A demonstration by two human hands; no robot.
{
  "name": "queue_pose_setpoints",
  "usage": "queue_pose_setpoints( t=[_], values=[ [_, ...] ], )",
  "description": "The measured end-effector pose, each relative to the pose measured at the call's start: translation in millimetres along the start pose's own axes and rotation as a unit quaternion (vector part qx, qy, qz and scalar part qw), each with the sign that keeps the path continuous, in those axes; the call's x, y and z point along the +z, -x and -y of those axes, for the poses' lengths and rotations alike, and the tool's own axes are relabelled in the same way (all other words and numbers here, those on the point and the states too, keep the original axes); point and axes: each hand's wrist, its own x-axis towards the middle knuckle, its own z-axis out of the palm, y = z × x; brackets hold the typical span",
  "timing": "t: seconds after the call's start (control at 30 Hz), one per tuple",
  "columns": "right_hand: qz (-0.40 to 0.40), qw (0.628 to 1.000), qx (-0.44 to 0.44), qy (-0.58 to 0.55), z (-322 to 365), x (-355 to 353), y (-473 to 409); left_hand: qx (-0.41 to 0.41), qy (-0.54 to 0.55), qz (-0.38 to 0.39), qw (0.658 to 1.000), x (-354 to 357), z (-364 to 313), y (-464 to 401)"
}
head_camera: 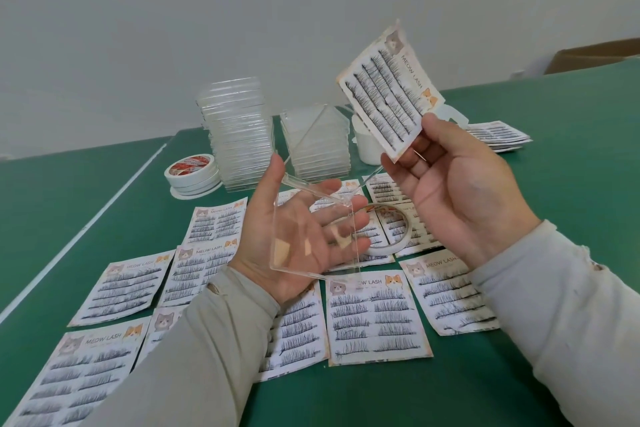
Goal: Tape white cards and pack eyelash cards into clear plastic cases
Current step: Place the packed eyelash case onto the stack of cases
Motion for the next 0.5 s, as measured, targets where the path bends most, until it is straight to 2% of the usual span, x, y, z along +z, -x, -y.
queue_pose_setpoints(
  t=[0.2,0.4,0.5],
  values=[
    [0.054,0.994,-0.048,0.086,-1,-5,1,0.055,0.04,0.012,0.998,-1,2,0],
    [0.193,0.953,-0.058,0.227,-9,-5,11,0.11,0.041,0.054,0.992,-3,4,-1],
    [0.214,0.933,-0.055,0.283,-13,-5,13,0.094,0.054,0.055,0.993,-4,3,-1]
  ],
)
